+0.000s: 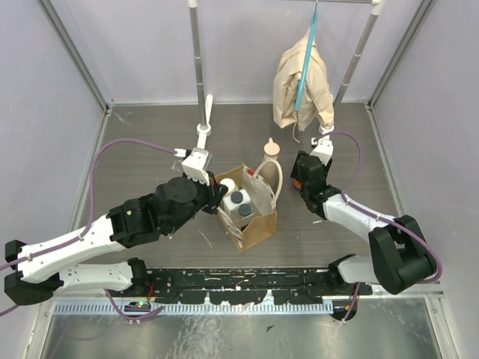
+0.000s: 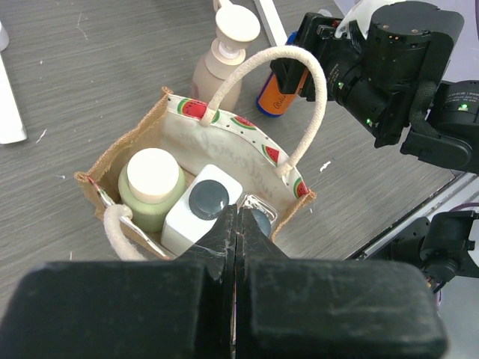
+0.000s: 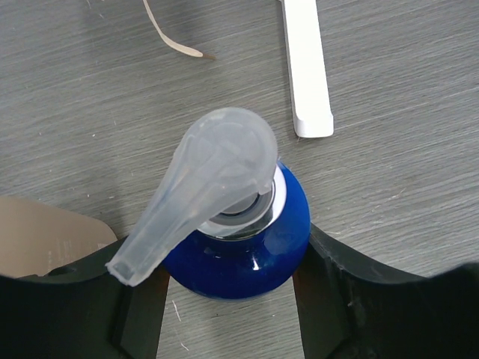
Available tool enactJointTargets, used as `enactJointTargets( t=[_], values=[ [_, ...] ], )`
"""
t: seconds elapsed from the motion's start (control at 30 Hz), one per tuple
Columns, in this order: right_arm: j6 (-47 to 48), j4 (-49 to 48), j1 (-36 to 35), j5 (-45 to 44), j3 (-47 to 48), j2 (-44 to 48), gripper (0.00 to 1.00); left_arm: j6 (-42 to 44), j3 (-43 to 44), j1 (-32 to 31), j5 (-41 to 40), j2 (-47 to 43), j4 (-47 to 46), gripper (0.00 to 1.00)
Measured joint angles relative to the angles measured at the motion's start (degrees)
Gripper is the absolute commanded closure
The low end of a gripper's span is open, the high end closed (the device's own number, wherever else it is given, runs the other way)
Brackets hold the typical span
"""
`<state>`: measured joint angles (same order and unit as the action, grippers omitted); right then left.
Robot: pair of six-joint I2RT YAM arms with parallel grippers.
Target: Take the personal care products out of the canvas bag
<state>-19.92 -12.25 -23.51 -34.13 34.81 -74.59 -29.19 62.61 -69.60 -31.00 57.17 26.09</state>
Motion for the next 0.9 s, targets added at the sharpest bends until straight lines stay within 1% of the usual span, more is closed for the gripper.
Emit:
enactJointTargets(
  t=[0.07, 0.1, 0.13, 0.17, 0.2, 0.3, 0.33, 0.47, 0.63, 0.77, 0.87, 0.9],
  values=[
    [0.0, -0.3, 0.0, 0.0, 0.0, -0.7, 0.87, 0.0, 0.0, 0.0, 0.0, 0.0, 0.0, 1.0],
    [0.0, -0.3, 0.0, 0.0, 0.0, -0.9, 0.81, -0.1, 0.0, 0.0, 0.0, 0.0, 0.0, 1.0],
    [0.1, -0.5, 0.0, 0.1, 0.0, -1.1, 0.71, -0.1, 0.0, 0.0, -0.1, 0.0, 0.0, 1.0],
    [0.3, -0.6, 0.0, 0.2, 0.0, -1.4, 0.6, -0.1, 0.0, 0.0, -0.2, 0.0, 0.0, 1.0],
    [0.3, -0.7, 0.0, 0.4, 0.0, -1.6, 0.51, -0.1, 0.0, 0.0, -0.2, 0.0, 0.0, 1.0],
    [0.7, -0.7, 0.0, 0.8, 0.0, -1.7, 0.37, -0.3, 0.0, 0.0, -0.6, 0.0, 0.0, 1.0],
    [0.8, -0.8, 0.0, 0.9, 0.0, -1.8, 0.34, -0.5, 0.0, 0.0, -0.6, 0.0, 0.0, 1.0],
    [1.6, -1.4, 0.0, 1.0, 0.0, -1.9, 0.3, -0.6, 0.0, 0.0, -0.7, 0.0, 0.0, 1.0],
    [2.1, -3.9, 0.0, 1.0, 0.0, -1.9, 0.2, -0.8, 0.0, 0.0, -0.9, 0.1, 0.0, 1.0],
    [2.3, -3.9, 0.0, 0.7, 0.0, -1.8, 0.1, -0.9, 0.0, 0.0, -0.9, 0.5, 0.0, 1.0],
    [3.1, -2.4, -0.6, -0.5, 0.0, -0.1, 0.09, -0.9, 0.0, 0.0, -0.9, 0.6, 0.2, 1.0],
    [3.5, -1.8, -1.0, -1.3, 0.1, 1.0, 0.11, -0.9, 0.0, 0.0, -1.0, 0.6, 0.4, 1.0]
  ],
)
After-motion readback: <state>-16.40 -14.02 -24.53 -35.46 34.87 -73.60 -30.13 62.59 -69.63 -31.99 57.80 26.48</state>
